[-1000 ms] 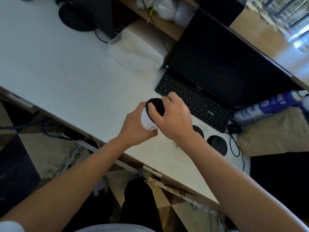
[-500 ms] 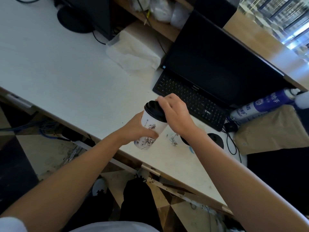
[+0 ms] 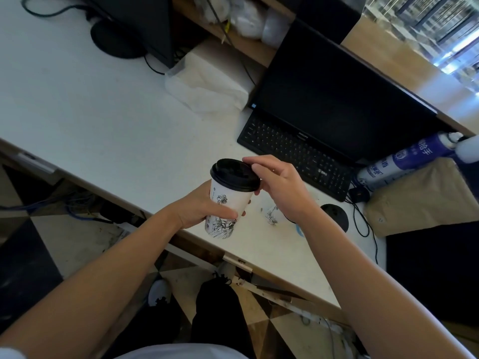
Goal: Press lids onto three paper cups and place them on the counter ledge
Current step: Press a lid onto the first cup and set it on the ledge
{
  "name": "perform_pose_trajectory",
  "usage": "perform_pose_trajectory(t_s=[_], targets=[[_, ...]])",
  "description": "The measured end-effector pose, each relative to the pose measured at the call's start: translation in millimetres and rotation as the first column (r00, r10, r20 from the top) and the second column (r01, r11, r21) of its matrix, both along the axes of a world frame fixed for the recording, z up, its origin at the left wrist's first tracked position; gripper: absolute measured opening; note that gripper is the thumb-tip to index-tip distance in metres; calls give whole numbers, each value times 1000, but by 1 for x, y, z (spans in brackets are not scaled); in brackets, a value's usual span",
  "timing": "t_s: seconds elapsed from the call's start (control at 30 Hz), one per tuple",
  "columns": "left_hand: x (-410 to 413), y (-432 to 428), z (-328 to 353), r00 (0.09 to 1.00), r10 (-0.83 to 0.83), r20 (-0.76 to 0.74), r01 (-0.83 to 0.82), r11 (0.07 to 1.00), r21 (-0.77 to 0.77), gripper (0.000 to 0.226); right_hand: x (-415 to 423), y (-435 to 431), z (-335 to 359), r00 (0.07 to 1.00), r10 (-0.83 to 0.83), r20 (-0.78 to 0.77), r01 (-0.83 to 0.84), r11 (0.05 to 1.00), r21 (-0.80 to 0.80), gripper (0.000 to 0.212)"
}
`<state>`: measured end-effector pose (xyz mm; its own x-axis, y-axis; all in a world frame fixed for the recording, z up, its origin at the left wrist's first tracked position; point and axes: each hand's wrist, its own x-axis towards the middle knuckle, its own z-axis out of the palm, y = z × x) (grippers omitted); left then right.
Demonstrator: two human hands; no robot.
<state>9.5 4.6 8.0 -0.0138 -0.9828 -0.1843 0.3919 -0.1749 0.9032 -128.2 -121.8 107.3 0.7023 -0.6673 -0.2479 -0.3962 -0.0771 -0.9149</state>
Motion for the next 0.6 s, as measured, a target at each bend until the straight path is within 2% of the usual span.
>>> perform_pose_trajectory(t_s=[0.1, 0.3, 0.37, 0.4, 0.5, 0.57, 0.6], targets=[[-5, 1, -1, 971, 159, 180, -162, 987, 1, 78, -2, 6, 3, 999, -16, -29, 14, 995, -99, 30], [-21, 2, -2, 820, 422, 386, -372, 907, -200, 88, 2, 18, 9, 997, -36, -61, 16, 956, -292, 29], [-25, 3, 0, 789, 468, 398, -413, 884, -220, 85, 3, 19, 11, 997, -27, -69, -1, 925, -379, 28], [-25, 4, 2, 807, 461, 368, -408, 887, -216, 83, 2, 19, 11, 997, -13, -75, -20, 911, -412, 27], [-16, 7, 11, 932, 268, 244, -240, 961, -141, 71, -3, 19, 13, 988, 103, -113, -149, 815, -560, 34], [-3, 8, 15, 993, -4, 114, 8, 999, -38, 69, -7, 17, 15, 958, 247, -149, -283, 710, -644, 42], [2, 9, 15, 990, -141, 11, 141, 990, 10, 69, -8, 16, 16, 931, 318, -181, -353, 652, -671, 45]])
